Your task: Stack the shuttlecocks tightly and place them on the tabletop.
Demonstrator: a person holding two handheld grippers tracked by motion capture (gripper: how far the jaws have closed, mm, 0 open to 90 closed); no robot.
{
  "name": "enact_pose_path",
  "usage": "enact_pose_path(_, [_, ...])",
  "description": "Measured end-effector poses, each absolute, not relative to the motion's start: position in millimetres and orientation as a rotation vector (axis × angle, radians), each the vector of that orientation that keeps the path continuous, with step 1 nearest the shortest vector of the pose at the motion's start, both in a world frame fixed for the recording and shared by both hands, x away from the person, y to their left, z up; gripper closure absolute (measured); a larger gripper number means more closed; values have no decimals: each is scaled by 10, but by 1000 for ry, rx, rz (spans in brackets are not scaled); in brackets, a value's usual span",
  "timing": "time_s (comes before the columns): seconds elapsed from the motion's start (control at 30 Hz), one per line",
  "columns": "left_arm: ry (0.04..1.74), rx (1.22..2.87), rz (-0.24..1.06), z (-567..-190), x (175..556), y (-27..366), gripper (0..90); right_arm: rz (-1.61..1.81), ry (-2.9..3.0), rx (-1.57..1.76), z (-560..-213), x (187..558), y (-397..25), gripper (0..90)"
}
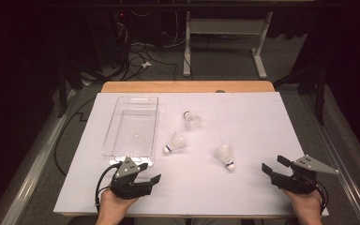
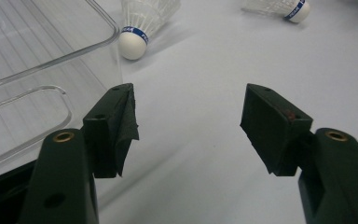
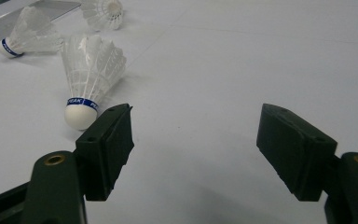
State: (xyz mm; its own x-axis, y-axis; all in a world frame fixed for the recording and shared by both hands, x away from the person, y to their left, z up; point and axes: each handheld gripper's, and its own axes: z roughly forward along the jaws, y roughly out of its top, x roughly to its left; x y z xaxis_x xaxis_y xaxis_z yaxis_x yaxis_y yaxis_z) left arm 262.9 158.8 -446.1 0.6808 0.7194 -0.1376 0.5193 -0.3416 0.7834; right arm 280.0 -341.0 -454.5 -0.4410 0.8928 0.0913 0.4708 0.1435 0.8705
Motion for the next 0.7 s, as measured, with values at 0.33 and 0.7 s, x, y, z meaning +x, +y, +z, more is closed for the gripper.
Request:
enact_pose_path(0.33, [966,2045,289,-4459,2663,1498,389,1237,1978,1297,-4545,2800,-3405,273])
enact_pose_path(0.7, [970,2078,258,-4422,2713,1345,399,1243,1969,1292,-4540,2793,-3408,281])
